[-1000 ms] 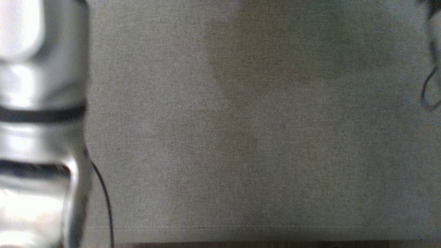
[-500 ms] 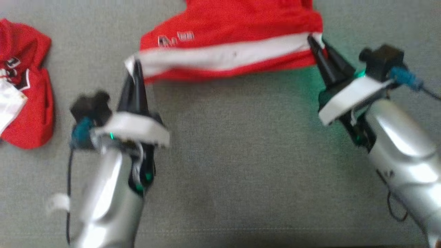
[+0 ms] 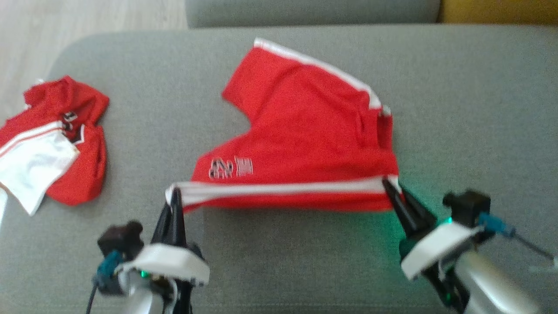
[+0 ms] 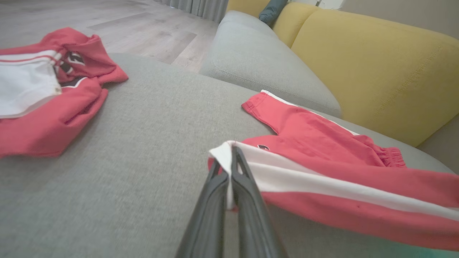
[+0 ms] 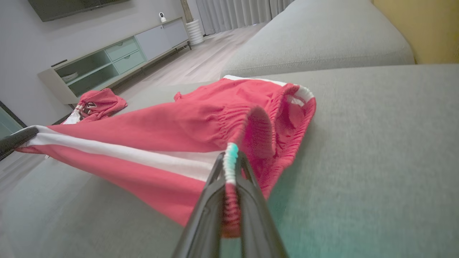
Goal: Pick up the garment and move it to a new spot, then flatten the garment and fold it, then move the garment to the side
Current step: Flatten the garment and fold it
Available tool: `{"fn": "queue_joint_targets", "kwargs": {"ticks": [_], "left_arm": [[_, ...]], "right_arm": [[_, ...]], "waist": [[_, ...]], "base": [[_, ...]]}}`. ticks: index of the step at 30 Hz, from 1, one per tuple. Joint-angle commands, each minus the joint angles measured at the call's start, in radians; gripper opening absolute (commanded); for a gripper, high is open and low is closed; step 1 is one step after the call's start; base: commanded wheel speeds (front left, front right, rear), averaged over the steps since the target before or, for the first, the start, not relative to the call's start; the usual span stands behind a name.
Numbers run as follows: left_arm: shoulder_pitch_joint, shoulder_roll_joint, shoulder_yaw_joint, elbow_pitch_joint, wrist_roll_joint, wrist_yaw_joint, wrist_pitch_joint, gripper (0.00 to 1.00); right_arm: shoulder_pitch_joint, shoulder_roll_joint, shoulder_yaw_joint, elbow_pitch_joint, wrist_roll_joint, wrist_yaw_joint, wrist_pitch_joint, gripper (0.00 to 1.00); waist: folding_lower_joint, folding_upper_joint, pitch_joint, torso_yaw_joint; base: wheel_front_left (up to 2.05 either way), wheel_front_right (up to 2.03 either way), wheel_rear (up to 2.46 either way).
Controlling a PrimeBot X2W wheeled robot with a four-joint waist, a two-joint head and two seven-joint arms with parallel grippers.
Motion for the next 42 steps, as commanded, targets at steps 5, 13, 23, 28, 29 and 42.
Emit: {"fn": "queue_joint_targets", "kwargs": {"ticks": [5, 13, 23, 28, 29, 42], "left_arm": [[0.101, 0.017, 0.062, -0.069, 0.026, -0.022, -0.005, 0.0], [0.152, 0.017, 0.068, -0.111, 0.056, -0.048, -0.005, 0.0], [-0.212, 0.031, 0.048, 0.037, 0.157, -0.136, -0.005, 0.0], [-0.462, 0.081, 0.003, 0.23, 0.204, -0.197, 0.001, 0.0], [-0.51, 0.089, -0.007, 0.266, 0.208, -0.205, 0.009, 0.0], [-0.904, 0.185, -0.102, 0.627, 0.23, -0.232, 0.046, 0.0]], "right_arm": [[0.14, 0.006, -0.024, -0.042, -0.01, 0.007, -0.004, 0.0], [0.238, 0.007, -0.04, -0.082, 0.01, 0.007, -0.004, 0.0], [0.091, 0.117, -0.099, -0.093, 0.067, 0.007, -0.004, 0.0], [0.002, 0.186, -0.142, -0.062, 0.074, 0.007, -0.004, 0.0], [-0.013, 0.2, -0.151, -0.056, 0.077, 0.007, -0.004, 0.0], [-0.149, 0.295, -0.184, -0.049, 0.078, 0.007, -0.004, 0.0]], "waist": [[0.0001, -0.0001, -0.109, 0.015], [0.0001, -0.0001, -0.107, -0.005], [0.0001, -0.0001, 0.022, -0.083], [0.0001, -0.0001, 0.099, -0.13], [0.0001, -0.0001, 0.115, -0.14], [0.0001, -0.0001, 0.262, -0.258]], "base": [[0.0, 0.0, 0.0], [0.0, 0.0, 0.0], [0.0, 0.0, 0.0], [0.0, 0.0, 0.0], [0.0, 0.0, 0.0], [0.0, 0.0, 0.0]]}}
